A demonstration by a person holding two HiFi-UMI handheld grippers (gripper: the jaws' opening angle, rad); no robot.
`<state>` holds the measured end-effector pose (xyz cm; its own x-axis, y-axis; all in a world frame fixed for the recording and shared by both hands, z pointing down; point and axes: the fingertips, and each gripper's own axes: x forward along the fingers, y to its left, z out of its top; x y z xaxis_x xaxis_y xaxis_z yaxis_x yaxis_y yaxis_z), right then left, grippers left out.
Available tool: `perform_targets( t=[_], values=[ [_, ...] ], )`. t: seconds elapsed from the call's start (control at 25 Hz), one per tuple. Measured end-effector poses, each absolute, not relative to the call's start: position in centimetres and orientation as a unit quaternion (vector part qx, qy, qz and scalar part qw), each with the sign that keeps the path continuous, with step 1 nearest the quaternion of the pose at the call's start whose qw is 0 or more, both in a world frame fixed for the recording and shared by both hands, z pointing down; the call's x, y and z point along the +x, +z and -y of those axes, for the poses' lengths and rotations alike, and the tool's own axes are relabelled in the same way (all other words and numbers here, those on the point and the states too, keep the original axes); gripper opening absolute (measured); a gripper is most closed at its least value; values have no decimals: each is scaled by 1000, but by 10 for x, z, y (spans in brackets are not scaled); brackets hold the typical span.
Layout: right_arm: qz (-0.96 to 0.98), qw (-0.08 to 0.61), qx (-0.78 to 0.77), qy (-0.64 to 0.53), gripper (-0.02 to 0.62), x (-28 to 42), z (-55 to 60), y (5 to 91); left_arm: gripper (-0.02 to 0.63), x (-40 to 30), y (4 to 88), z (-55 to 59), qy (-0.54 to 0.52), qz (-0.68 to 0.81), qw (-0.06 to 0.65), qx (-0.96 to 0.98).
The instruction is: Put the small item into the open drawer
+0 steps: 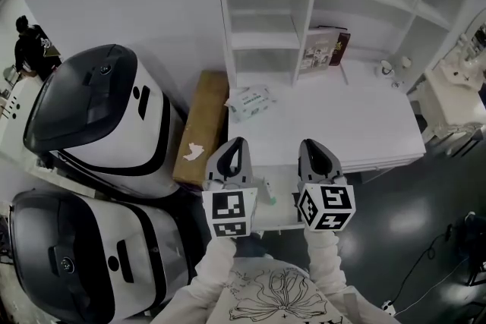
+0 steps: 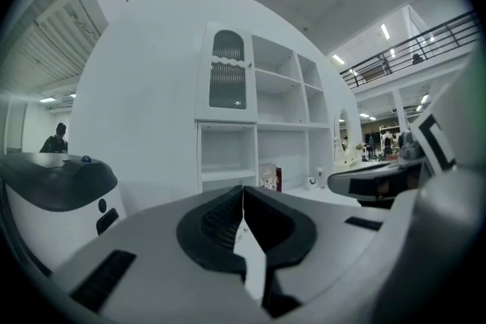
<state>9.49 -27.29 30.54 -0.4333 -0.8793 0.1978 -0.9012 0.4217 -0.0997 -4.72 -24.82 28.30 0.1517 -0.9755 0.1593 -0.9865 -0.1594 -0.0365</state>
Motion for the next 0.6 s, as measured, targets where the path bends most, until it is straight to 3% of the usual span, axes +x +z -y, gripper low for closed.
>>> perform_targets(
  t=[0.6],
  values=[
    [840,45,532,94,20,93,269,299,8,-54,277,241,64,650,34,757]
  ],
)
